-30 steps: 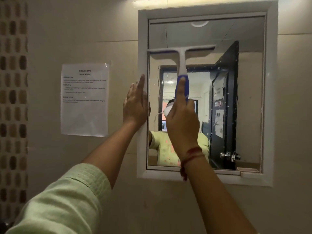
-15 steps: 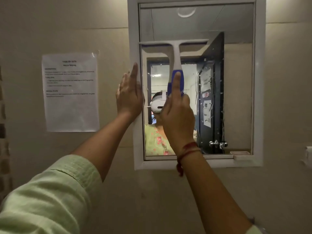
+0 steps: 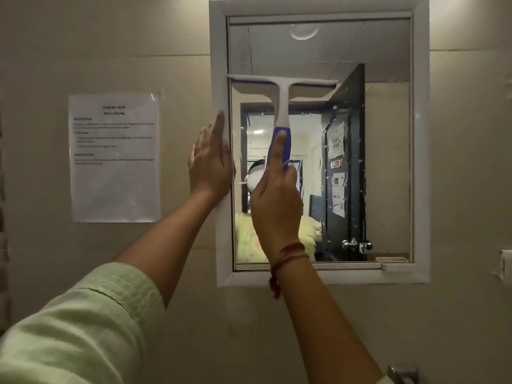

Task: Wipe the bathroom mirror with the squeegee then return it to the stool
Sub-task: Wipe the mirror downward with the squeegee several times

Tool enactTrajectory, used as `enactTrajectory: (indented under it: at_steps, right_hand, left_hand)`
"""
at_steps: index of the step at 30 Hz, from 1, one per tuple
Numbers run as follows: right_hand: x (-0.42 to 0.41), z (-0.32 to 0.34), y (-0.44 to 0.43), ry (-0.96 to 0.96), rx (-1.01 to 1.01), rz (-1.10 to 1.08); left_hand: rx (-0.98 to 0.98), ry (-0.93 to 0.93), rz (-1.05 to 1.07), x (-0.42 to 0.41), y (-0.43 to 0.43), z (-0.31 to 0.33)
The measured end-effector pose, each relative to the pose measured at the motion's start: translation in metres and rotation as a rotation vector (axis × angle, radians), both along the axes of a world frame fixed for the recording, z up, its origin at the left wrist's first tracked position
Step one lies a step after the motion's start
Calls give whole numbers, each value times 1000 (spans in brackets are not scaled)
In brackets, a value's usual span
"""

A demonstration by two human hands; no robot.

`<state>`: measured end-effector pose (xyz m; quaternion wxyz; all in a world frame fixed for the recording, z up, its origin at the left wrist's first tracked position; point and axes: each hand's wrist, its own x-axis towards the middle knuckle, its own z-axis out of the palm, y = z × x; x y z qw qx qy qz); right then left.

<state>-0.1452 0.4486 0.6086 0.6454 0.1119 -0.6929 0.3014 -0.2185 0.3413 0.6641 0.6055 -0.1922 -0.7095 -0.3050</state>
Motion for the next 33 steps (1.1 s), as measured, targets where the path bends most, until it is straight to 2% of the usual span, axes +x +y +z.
enactTrajectory:
  at_steps: [8, 12, 15, 22, 27, 29, 33]
  right_hand:
    - [-1, -59, 6, -59, 32, 52]
    - [-1, -21, 9, 46, 17, 43]
    - [-2, -1, 13, 54, 26, 23]
    - [2, -73, 7, -69, 41, 93]
    - [0, -32, 12, 65, 7, 86]
    - [-1, -20, 14, 58, 17, 88]
    - [0, -49, 15, 2, 30, 96]
  left_hand:
    - [1, 9, -21, -1, -1, 0]
    - [7, 6, -22, -1, -1, 0]
    - [9, 5, -7, -2, -1, 0]
    - [11, 18, -44, -2, -2, 0]
    - [15, 18, -47, -4, -2, -1]
    - [16, 22, -53, -4, -2, -1]
    - [22, 10, -63, -2, -2, -1]
